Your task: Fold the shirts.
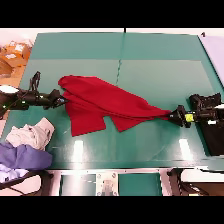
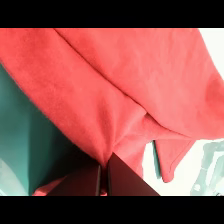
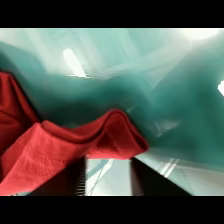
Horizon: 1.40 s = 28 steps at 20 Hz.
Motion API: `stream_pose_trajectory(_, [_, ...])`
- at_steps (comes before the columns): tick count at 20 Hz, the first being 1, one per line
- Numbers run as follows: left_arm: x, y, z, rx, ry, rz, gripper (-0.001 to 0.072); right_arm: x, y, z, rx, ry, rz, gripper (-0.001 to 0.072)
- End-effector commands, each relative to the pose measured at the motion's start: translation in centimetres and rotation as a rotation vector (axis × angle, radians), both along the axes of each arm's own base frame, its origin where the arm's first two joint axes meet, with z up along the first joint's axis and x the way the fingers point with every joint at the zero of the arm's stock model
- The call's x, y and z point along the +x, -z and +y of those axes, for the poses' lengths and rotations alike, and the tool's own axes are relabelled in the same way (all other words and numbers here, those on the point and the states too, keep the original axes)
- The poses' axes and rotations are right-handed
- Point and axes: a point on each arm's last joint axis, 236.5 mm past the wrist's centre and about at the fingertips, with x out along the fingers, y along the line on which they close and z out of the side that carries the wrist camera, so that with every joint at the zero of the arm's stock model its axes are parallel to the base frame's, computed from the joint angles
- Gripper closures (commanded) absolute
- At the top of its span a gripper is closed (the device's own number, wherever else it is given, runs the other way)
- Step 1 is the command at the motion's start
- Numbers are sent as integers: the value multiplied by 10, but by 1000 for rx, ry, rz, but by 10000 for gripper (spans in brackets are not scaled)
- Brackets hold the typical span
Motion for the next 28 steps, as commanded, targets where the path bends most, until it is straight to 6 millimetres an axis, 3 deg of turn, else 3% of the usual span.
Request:
stream_pose_trajectory(1, [-1, -1, -1, -3, 6, 2, 679, 14, 8, -8, -68, 21, -41, 380])
stream_pose_trajectory(3, [-2, -1, -1, -5, 9, 4, 679, 15, 8, -8, -75, 2, -56, 520])
stream_pose_trajectory(4, [-2, -1, -1, -5, 10, 5, 679, 17, 9, -9, -85, 2, -63, 551])
stream_pose_trajectory(7, [-3, -1, -2, -6, 12, 7, 679, 27, 11, -17, -117, 37, -90, 559])
stream_pose_trajectory(8, [-4, -1, -2, -8, 15, 9, 679, 29, 10, -16, -110, 48, -97, 674])
stream_pose_trajectory(12, [-4, -1, -3, -10, 18, 10, 679, 38, 0, -16, -112, 38, -148, 693])
stream_pose_trajectory(15, [-4, -2, -3, -9, 27, 1, 680, 59, -37, -29, -182, 22, -267, 693])
stream_pose_trajectory(18, [-2, -19, -8, -22, 76, -35, 680, 76, -101, -37, -320, -110, -500, 692])
stream_pose_trajectory(20, [4, -29, -8, -19, 83, -60, 680, 64, -127, -25, -370, -214, -594, 692])
stream_pose_trajectory(22, [9, -32, -6, -10, 75, -76, 680, 42, -134, -9, -331, -160, -564, 691])
stream_pose_trajectory(27, [5, -31, -7, 0, 108, -83, 679, 1, -102, 20, -181, 7, -359, 689])
stream_pose_trajectory(28, [3, -30, -7, 2, 114, -78, 680, -2, -96, 20, -183, 10, -348, 654])
